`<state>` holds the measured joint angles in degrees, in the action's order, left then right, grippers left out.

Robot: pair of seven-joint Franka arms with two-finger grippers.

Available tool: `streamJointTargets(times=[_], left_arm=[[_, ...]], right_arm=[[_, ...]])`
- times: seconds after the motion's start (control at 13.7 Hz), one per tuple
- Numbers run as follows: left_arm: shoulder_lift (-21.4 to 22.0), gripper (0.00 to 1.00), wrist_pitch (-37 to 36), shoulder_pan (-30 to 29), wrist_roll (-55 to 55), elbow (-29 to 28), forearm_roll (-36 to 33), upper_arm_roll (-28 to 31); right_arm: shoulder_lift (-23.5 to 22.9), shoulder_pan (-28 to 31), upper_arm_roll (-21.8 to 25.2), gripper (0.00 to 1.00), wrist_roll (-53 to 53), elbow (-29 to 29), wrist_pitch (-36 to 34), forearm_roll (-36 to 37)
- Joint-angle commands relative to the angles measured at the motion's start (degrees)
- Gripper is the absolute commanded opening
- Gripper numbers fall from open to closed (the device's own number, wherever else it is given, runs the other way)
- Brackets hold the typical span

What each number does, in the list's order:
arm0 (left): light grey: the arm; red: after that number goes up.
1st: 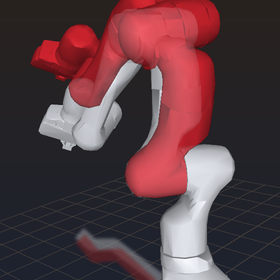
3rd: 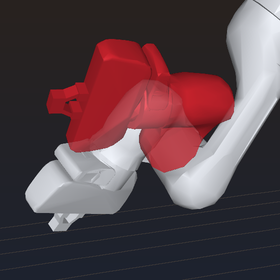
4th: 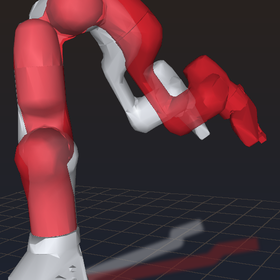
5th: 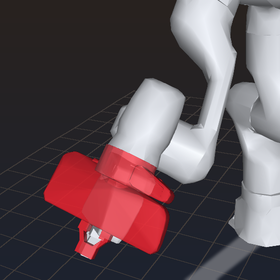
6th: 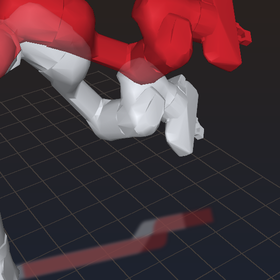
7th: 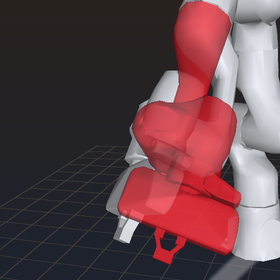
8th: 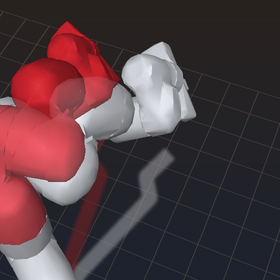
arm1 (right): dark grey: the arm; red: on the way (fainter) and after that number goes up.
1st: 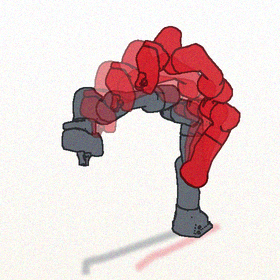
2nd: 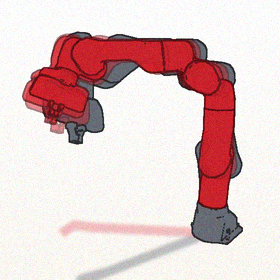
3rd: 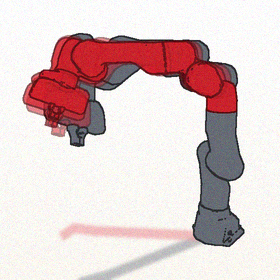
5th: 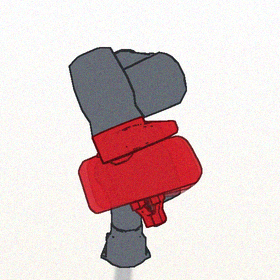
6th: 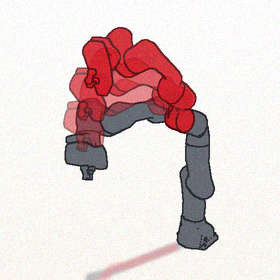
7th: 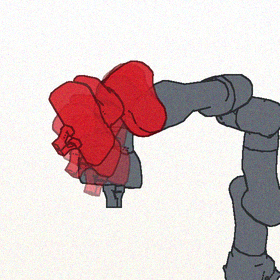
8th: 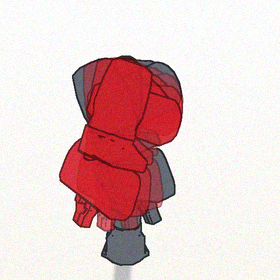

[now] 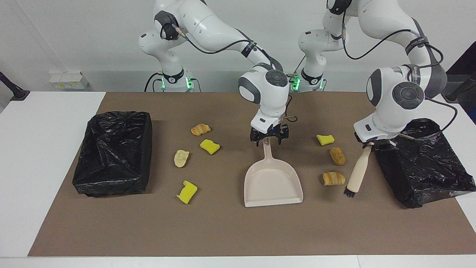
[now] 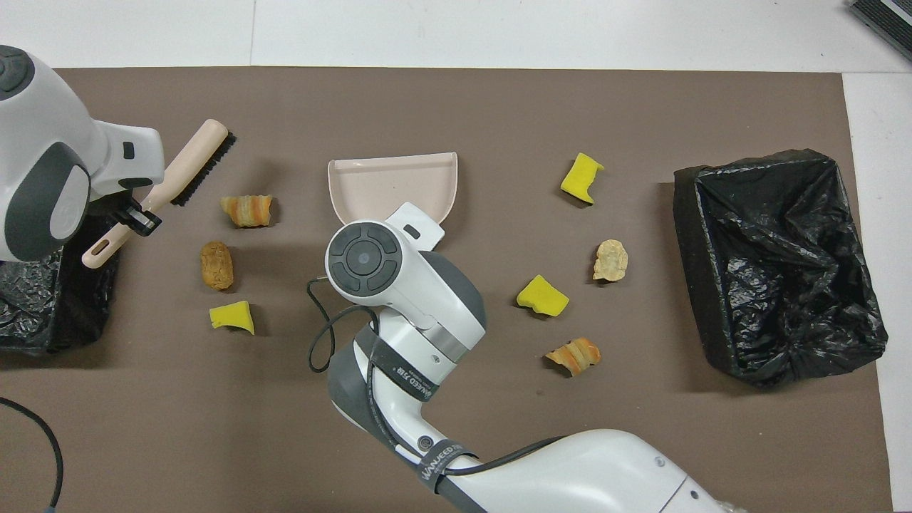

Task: Sweep and dump trash in bin
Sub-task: 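Grasp the dustpan handle with the right gripper and lower it, then sweep the crumbs into the dustpan with the left gripper's brush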

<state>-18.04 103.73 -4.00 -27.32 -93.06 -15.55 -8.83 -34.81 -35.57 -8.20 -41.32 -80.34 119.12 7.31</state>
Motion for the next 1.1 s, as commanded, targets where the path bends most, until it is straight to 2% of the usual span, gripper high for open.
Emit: streamJointTargets(times=[0.0, 0.15, 0.29, 0.37, 0.59, 0.73, 0.88, 1.02], left_arm=[[-1.65, 0.0, 6.29, -2.85, -0.89, -2.64, -0.62, -0.13], [-0.86, 0.0, 8.23, -3.21, -1.07, -5.63, -0.36, -0.31], [-0.94, 0.0, 8.5, -2.68, -1.86, -5.64, -0.35, -0.31], [-1.55, 0.0, 8.59, -2.33, -4.3, -5.82, -0.35, -0.31], [-0.42, 0.0, 7.9, -1.98, -12.21, -10.02, -0.44, -0.31], [1.77, 0.0, 6.22, -1.37, -14.86, -13.45, -0.44, -0.31], [2.57, 0.0, 0.88, 0.12, -18.45, -13.82, -0.44, -0.4], [4.24, 0.0, -3.09, 2.4, -19.79, -15.47, -0.35, -0.49]], right_arm=[[-0.52, 0.32, 0.03, 0.67, 0.45, -0.07, 0.68, 1.3], [-0.43, 0.32, -0.06, 0.41, 0.28, -0.16, 0.42, 0.17], [-0.43, 0.41, 0.03, 0.17, -0.25, -0.08, -0.54, -0.36], [-0.26, 0.41, 0.03, 0.0, -0.25, -0.08, -0.64, -0.37], [3.42, 2.25, -0.06, 0.0, 2.37, -0.42, -2.29, -0.19], [6.59, 2.26, -0.06, 0.0, 10.78, -1.74, -4.15, -0.28], [10.97, 2.69, -0.06, 0.0, 19.05, -5.07, -5.46, -0.63], [13.19, 3.49, -0.06, 0.0, 33.25, -5.44, -10.98, -2.9]])
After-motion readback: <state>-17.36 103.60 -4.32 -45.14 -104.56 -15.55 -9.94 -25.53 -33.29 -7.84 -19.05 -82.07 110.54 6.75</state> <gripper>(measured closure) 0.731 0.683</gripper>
